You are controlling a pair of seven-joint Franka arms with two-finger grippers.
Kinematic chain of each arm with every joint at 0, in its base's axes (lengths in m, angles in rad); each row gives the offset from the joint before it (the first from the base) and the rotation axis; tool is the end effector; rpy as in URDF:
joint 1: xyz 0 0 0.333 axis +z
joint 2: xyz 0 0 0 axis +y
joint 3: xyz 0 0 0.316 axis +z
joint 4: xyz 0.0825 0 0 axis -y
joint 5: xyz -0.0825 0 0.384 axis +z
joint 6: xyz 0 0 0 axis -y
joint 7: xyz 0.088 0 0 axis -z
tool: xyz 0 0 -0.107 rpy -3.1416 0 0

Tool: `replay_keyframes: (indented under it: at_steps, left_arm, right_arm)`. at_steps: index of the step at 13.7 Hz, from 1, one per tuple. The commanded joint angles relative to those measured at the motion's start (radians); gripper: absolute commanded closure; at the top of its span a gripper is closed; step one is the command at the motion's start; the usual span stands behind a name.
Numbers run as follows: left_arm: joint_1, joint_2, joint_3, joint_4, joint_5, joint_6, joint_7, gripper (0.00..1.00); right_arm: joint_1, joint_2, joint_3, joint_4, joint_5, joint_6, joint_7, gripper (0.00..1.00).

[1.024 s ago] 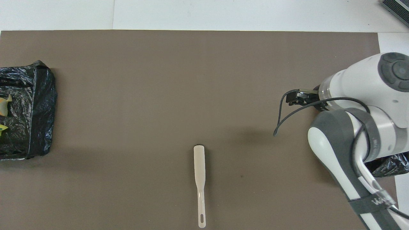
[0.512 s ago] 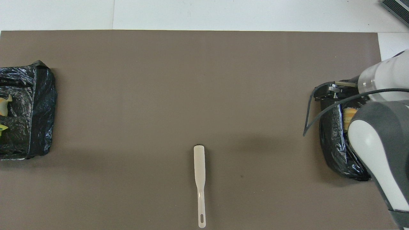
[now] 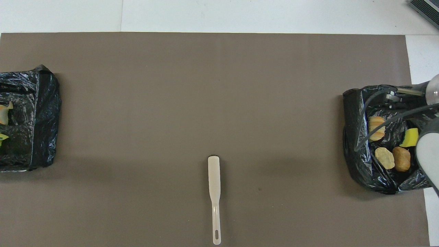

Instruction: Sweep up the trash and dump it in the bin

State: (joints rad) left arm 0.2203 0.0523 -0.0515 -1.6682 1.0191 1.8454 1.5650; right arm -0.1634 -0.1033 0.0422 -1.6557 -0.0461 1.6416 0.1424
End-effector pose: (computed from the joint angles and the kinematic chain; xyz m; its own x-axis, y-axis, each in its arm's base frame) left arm 0.5772 0.1675 0.6104 -0.0309 -0.5406 -0.8407 -0.9981 0.0610 -0.0025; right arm 0.5248 -0.0673 0.6467 0.9618 -0.2565 0.0952 -0.2610 -0.9646 0.0373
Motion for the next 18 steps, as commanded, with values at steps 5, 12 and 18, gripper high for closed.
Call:
replay_keyframes:
  at_steps: [5, 12, 18]
  left_arm:
    - [-0.065, 0.011, 0.010, 0.024, -0.385, -0.097, -0.008, 1.00]
    - [-0.067, -0.026, 0.009, -0.056, -0.781, -0.138, -0.317, 1.00]
    - [-0.257, -0.028, 0.009, -0.156, -0.858, -0.115, -0.909, 1.00]
  right_arm:
    - [-0.007, 0.011, -0.025, 0.096, -0.001, -0.141, -0.075, 0.00]
    - [0.185, 0.011, -0.225, 0.028, 0.011, -0.141, -0.075, 0.00]
    - [0.073, 0.011, -0.093, 0.027, 0.028, -0.126, -0.073, 0.00]
